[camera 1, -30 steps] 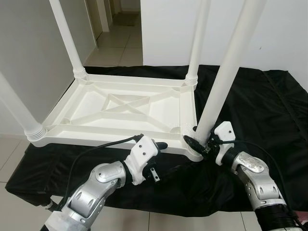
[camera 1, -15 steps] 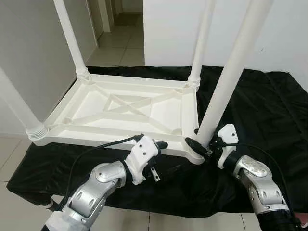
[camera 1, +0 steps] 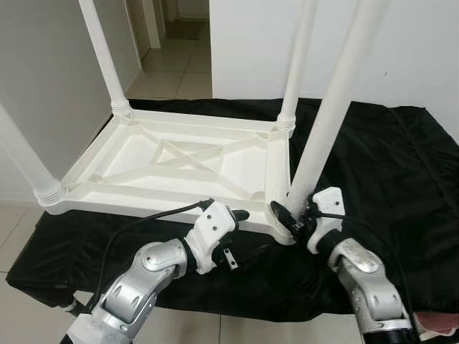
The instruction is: Building children table
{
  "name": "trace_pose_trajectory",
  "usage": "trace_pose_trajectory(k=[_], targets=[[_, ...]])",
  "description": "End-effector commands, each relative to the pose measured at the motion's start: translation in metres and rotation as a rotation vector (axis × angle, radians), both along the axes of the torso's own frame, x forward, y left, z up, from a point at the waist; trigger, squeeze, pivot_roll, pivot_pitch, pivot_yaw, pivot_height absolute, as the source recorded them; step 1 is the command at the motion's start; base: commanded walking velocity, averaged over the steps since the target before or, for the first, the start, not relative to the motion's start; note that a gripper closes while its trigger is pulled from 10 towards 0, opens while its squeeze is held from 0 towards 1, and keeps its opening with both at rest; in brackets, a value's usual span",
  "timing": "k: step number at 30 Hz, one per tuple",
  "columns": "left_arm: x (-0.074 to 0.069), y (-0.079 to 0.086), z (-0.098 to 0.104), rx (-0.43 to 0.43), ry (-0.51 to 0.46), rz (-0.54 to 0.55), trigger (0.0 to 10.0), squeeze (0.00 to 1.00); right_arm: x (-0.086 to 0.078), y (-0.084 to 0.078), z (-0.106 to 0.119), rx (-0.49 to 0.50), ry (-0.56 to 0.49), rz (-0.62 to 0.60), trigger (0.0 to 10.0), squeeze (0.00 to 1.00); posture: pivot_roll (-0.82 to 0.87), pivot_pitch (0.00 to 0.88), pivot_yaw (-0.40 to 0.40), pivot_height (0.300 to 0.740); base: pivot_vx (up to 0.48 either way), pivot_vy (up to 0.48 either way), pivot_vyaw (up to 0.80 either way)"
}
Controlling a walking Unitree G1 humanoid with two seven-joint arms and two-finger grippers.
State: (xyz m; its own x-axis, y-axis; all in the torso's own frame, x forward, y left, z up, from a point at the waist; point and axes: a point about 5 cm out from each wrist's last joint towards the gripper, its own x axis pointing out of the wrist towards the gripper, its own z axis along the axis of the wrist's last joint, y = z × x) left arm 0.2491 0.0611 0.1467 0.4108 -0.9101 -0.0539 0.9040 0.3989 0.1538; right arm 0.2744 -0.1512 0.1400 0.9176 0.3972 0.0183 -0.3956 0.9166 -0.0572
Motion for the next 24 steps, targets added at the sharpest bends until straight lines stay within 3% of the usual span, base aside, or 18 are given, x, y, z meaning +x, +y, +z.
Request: trace_pose_trajectory(k=[1, 10, 18, 24], targets=[[0.0, 0.003, -0.001, 0.017, -0.003, -0.004, 10.0, 0.0, 0.0, 0.004, -0.003, 0.028, 0.027, -0.067, 10.0, 0.0, -0.08, 0.027, 0.036, 0.74, 0.0, 0.0, 0.0], [0.003, 0.007, 0.001, 0.024, -0.016, 0.014, 10.0, 0.0, 0.001, 0.004, -0.014, 0.061, 0.06, -0.45, 10.0, 0.0, -0.07, 0.037, 0.035, 0.74, 0.0, 0.0, 0.0], [0.006, 0.009, 0.003, 0.028, -0.026, 0.022, 10.0, 0.0, -0.001, 0.01, -0.02, 0.09, 0.093, -0.584, 10.0, 0.0, -0.07, 0.033, 0.035, 0.74, 0.0, 0.0, 0.0], [0.006, 0.01, 0.002, 0.025, -0.02, 0.028, 10.0, 0.0, -0.001, 0.025, -0.015, 0.128, 0.076, -0.5, 10.0, 0.0, -0.07, 0.036, 0.033, 0.74, 0.0, 0.0, 0.0]])
